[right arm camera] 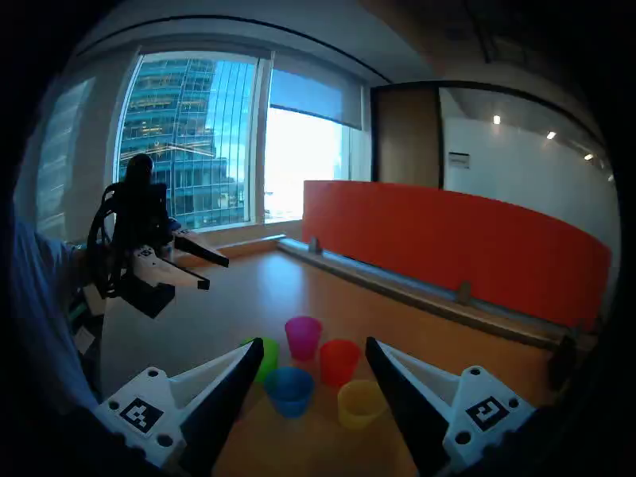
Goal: Pour water
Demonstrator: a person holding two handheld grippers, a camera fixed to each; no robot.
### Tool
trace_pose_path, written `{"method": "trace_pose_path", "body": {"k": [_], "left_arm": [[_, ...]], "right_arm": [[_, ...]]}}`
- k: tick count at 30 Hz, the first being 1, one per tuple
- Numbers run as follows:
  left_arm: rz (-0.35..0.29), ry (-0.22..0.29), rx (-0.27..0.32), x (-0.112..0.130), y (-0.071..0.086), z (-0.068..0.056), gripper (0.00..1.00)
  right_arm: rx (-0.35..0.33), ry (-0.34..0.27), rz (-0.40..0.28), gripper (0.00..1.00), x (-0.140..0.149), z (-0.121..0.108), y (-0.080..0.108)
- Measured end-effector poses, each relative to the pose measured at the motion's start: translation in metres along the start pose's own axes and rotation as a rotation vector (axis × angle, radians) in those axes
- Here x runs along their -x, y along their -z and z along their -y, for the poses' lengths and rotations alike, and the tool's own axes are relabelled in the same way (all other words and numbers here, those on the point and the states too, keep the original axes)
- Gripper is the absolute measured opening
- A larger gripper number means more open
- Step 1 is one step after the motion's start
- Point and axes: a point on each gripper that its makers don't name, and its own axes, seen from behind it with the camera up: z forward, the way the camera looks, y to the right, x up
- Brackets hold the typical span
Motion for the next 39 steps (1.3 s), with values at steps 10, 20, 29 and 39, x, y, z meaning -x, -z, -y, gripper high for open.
{"method": "trace_pose_path", "body": {"k": [10, 20, 29, 39], "left_arm": [[0.077, 0.006, 0.049, 0.036, -0.017, -0.005, 0.99], [0.162, 0.000, 0.083, 0.075, -0.031, -0.009, 0.99], [0.226, -0.012, 0.108, 0.104, -0.039, -0.012, 0.99], [0.274, -0.010, 0.137, 0.124, -0.049, -0.014, 0.99]], "right_arm": [[-0.046, 0.046, 0.083, 0.99, 0.041, 0.006, -0.015], [-0.091, 0.062, 0.146, 0.99, 0.073, 0.016, -0.030], [-0.119, 0.064, 0.188, 0.99, 0.096, 0.022, -0.042], [-0.142, 0.069, 0.232, 0.99, 0.120, 0.024, -0.057]]}}
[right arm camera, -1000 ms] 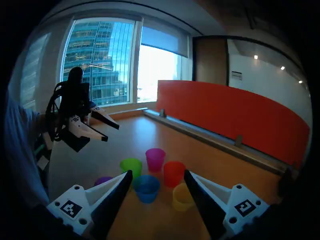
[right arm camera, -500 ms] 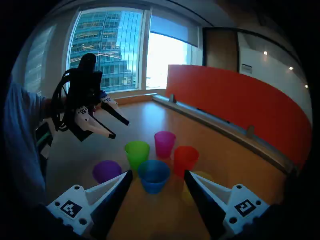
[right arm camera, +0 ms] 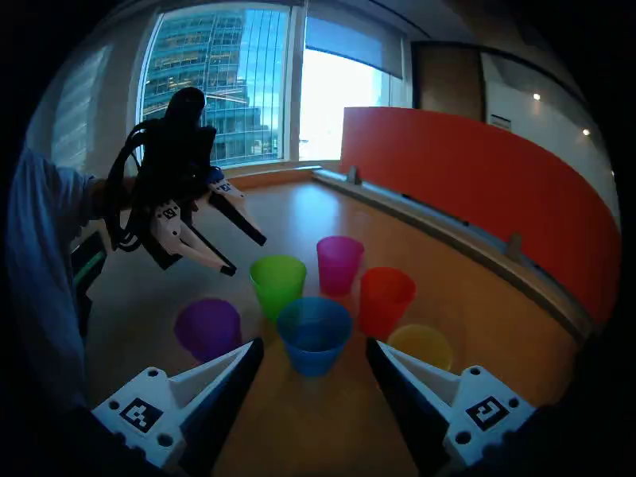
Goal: Pour water
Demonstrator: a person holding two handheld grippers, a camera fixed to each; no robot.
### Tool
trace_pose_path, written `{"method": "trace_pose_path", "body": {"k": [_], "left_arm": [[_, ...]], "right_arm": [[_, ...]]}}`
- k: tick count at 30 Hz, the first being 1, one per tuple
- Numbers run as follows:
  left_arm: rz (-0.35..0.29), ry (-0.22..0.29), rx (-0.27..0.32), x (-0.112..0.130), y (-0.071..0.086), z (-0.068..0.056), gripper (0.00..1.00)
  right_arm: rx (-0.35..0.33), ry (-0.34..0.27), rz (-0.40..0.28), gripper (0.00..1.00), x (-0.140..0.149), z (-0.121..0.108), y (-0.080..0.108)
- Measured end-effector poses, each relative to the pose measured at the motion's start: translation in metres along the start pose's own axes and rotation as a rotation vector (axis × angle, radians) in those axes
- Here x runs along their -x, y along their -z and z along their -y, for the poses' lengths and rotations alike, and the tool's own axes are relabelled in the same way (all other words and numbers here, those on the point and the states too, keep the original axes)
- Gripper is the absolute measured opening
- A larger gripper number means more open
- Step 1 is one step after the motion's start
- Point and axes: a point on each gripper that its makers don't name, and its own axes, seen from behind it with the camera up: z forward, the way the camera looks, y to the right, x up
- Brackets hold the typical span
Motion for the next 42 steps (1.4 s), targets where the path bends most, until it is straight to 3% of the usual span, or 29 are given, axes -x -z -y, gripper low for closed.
{"method": "trace_pose_path", "body": {"k": [24, 42], "left_arm": [[0.056, -0.049, 0.050, 0.004, -0.034, -0.003, 0.99], [0.056, -0.041, 0.114, -0.004, -0.050, -0.013, 0.99]], "right_arm": [[-0.025, 0.007, 0.049, 1.00, 0.018, -0.008, -0.038], [-0.042, 0.019, 0.059, 1.00, 0.017, -0.006, -0.051]]}}
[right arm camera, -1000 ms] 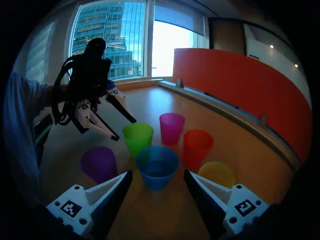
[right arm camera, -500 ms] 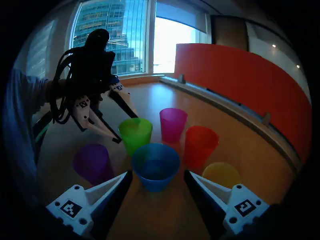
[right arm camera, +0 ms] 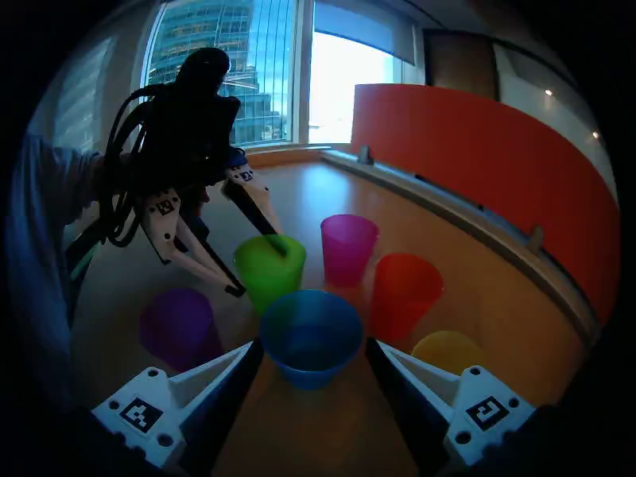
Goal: Pour water
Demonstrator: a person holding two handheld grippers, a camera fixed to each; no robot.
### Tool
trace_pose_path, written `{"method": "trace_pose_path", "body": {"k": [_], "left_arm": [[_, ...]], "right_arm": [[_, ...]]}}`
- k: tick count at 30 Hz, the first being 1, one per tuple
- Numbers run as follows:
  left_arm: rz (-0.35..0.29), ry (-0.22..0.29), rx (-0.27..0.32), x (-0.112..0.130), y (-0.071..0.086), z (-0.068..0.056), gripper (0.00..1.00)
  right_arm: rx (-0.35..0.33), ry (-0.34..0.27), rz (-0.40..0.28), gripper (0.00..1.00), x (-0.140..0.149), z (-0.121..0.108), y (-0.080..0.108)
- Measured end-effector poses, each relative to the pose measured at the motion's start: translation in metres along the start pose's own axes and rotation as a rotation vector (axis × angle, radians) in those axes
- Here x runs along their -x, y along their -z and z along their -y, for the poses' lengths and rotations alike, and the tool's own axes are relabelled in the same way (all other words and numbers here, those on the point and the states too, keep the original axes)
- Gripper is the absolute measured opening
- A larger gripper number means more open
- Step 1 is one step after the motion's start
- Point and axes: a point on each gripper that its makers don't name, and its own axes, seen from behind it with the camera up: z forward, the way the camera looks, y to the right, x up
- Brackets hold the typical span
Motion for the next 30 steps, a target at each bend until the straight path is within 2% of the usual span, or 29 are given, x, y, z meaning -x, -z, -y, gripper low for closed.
{"method": "trace_pose_path", "body": {"k": [6, 10, 18, 30], "left_arm": [[-0.005, 0.000, 0.004, -0.003, -0.002, -0.001, 0.98], [-0.007, -0.003, 0.011, -0.004, -0.002, -0.003, 0.88], [-0.007, -0.020, 0.005, -0.003, -0.001, -0.003, 0.88], [-0.017, -0.009, -0.007, -0.004, 0.003, 0.000, 0.88]], "right_arm": [[-0.001, 0.003, 0.001, 1.00, -0.001, 0.000, -0.001], [-0.001, 0.006, 0.002, 1.00, -0.001, -0.001, -0.001], [-0.002, 0.011, 0.004, 1.00, -0.002, -0.001, -0.004], [-0.006, 0.021, 0.012, 0.99, 0.000, 0.001, -0.015]]}}
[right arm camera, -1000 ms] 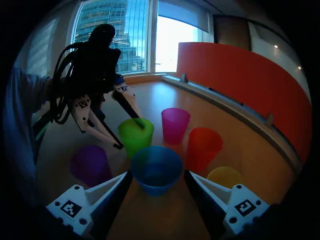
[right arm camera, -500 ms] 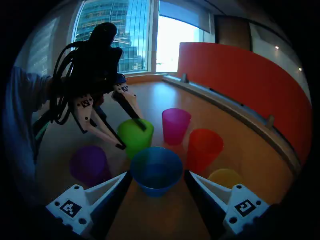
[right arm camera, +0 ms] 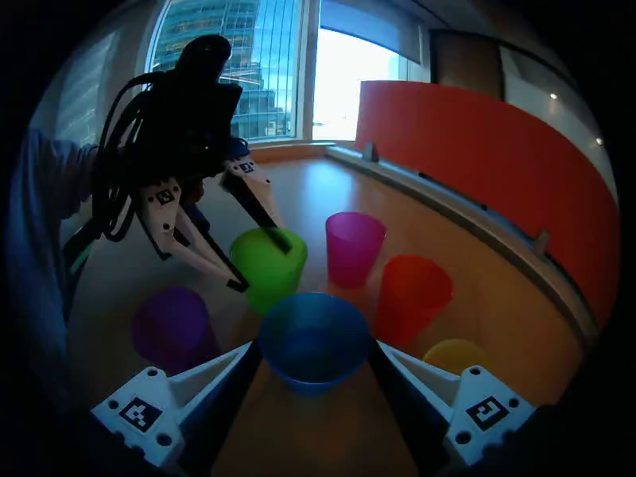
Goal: Pour water
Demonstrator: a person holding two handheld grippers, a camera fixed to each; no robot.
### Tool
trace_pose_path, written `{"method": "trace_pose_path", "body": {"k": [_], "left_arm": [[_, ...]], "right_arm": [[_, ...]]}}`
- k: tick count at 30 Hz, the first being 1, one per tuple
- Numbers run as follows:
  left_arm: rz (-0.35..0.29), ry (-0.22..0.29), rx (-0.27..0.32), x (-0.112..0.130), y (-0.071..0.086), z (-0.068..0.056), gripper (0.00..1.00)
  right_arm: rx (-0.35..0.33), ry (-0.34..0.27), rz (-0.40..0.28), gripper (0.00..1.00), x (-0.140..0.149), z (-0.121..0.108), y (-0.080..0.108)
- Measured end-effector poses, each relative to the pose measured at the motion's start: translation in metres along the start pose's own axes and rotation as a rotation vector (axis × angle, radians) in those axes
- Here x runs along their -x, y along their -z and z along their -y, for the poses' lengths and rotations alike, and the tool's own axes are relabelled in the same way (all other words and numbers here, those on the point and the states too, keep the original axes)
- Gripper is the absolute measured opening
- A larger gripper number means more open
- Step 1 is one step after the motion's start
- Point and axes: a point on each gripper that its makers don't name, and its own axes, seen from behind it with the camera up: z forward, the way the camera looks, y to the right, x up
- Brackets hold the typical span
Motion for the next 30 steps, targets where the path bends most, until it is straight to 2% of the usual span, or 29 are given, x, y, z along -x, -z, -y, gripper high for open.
{"method": "trace_pose_path", "body": {"k": [4, 9, 15, 30], "left_arm": [[-0.004, 0.000, -0.004, 0.000, 0.001, -0.001, 0.88], [-0.020, 0.000, -0.016, -0.003, 0.006, 0.000, 0.88], [-0.063, -0.002, -0.041, -0.017, 0.022, -0.001, 0.88], [-0.222, -0.035, -0.118, -0.071, 0.068, -0.016, 0.88]], "right_arm": [[0.001, -0.003, -0.010, 0.93, -0.002, 0.000, -0.003], [0.010, -0.003, -0.016, 0.92, -0.003, -0.001, -0.002], [0.036, 0.009, -0.036, 0.92, -0.009, -0.003, 0.007], [0.096, -0.006, -0.164, 0.92, -0.055, 0.005, 0.058]]}}
